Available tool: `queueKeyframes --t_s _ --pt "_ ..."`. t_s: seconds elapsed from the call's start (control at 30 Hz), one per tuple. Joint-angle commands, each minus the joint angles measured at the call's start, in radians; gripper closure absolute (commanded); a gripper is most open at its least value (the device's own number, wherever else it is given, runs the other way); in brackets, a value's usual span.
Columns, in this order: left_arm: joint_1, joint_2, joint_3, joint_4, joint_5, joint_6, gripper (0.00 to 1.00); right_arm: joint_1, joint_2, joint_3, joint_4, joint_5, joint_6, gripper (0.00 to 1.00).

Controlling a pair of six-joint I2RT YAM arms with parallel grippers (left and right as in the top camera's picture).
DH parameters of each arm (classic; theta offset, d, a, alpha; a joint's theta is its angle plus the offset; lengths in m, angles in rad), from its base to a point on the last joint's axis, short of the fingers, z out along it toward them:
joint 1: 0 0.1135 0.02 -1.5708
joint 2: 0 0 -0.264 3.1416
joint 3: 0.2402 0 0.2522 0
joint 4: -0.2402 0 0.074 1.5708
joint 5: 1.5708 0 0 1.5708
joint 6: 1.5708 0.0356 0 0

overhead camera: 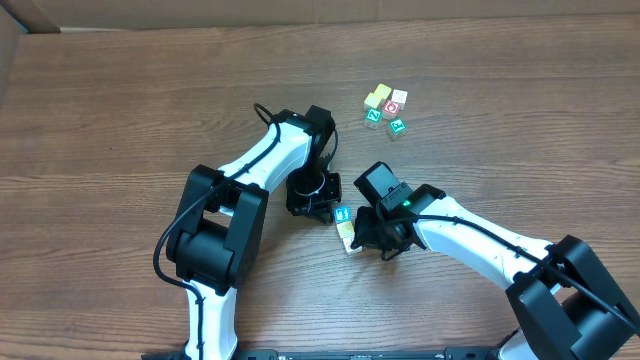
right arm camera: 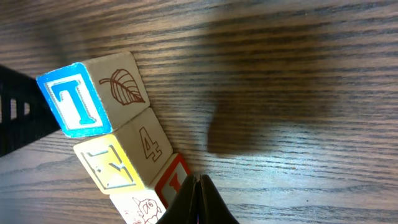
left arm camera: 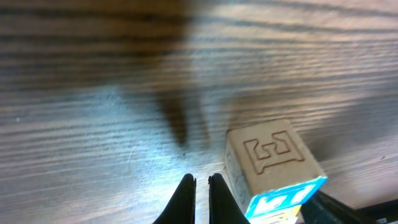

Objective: Flip 3 blocks

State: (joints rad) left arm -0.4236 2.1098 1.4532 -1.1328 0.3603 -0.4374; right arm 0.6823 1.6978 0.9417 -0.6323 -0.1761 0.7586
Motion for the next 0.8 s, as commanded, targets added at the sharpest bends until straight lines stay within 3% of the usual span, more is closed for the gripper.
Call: queueKeyframes --t_s 0.0,0.77 --pt "-0.005 -0.01 -0.007 -0.023 -0.001 0.024 0.96 0.005 0.008 0.013 0.002 0.011 -0.001 0.96" --pt "-0.048 -0.004 -0.008 -0.01 0.052 0.034 0.96 0.005 0.008 0.013 0.002 0.011 -0.001 0.96"
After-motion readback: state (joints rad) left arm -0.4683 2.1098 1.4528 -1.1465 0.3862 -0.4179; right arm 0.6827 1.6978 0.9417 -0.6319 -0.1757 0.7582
